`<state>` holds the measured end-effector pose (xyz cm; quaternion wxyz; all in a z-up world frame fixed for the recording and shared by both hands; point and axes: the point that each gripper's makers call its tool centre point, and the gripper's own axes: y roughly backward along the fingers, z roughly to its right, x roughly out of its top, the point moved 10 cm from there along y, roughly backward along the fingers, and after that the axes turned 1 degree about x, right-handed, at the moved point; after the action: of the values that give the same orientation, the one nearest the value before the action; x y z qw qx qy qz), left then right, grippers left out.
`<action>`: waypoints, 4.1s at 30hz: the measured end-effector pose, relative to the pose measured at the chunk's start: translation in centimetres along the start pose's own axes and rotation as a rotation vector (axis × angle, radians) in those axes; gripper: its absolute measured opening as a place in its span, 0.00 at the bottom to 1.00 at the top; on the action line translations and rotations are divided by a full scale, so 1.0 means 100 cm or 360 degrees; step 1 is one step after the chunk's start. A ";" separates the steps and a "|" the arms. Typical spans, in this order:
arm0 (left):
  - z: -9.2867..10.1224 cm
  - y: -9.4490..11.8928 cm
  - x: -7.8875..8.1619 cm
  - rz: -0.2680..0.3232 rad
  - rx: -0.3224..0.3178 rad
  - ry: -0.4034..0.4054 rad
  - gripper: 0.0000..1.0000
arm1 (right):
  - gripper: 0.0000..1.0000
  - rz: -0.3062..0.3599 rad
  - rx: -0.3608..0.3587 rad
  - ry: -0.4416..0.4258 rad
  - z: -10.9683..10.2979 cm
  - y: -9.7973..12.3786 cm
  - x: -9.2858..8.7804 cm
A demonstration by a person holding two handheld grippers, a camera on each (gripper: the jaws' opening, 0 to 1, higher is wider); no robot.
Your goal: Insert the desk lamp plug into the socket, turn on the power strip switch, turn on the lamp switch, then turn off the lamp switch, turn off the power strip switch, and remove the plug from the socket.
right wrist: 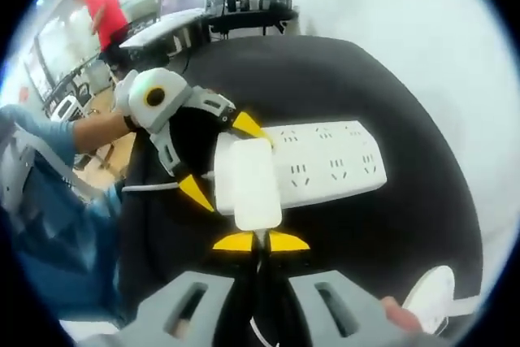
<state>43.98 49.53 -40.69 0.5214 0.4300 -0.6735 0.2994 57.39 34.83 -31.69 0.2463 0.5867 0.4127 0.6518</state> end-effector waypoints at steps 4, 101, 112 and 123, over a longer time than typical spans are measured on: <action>-0.001 0.000 0.000 0.0003 -0.0002 -0.0001 0.51 | 0.04 -0.0002 -0.0004 0.0003 0.002 -0.003 -0.008; 0.002 -0.001 0.003 0.0030 0.0012 0.0055 0.52 | 0.56 0.0012 0.0033 0.0229 -0.004 -0.005 0.026; 0.004 0.000 0.005 0.0032 0.0011 0.0057 0.52 | 0.56 -0.0031 0.0057 0.0249 -0.005 -0.013 0.027; 0.002 0.000 0.003 0.0031 0.0014 0.0063 0.53 | 0.40 -0.0063 0.0102 0.0224 -0.009 -0.020 0.031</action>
<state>43.92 49.29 -40.47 0.5299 0.4197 -0.6658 0.3158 55.59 38.17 -31.55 0.2104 0.5388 0.4612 0.6729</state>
